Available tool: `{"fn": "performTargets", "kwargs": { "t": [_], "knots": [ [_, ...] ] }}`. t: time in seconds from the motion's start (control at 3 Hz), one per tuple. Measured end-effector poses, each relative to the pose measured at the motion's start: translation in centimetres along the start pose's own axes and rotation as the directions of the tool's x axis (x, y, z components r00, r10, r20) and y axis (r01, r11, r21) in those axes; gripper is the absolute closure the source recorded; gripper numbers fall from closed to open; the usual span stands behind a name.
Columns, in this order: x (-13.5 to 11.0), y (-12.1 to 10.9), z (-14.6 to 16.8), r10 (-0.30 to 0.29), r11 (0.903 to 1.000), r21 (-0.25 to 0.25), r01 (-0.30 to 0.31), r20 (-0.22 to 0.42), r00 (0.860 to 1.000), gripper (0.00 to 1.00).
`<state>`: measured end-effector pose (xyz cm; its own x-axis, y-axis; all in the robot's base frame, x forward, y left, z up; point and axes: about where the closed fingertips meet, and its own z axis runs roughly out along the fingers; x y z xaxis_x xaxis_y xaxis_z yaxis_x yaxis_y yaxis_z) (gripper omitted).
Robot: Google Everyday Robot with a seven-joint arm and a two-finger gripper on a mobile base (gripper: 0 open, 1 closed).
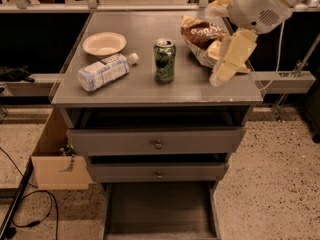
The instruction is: Place green can into bottom drawer
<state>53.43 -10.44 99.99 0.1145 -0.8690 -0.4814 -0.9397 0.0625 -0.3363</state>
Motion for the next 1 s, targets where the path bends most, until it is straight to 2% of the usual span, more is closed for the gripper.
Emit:
{"fn": "performTargets", "kwargs": {
  "t": [0.33, 0.67, 1.0],
  "knots": [
    [-0.3, -0.4, 0.2, -0.001, 0.9999, 0.011, 0.001, 0.005, 1.000, 0.00],
    [-1.2, -1.7, 0.7, 0.002, 0.9985, 0.054, -0.004, 0.022, 1.000, 0.00],
    [-1.8, -5.1, 3.0, 0.010, 0.9955, 0.094, -0.010, -0.001, 1.000, 0.00]
  ]
}}
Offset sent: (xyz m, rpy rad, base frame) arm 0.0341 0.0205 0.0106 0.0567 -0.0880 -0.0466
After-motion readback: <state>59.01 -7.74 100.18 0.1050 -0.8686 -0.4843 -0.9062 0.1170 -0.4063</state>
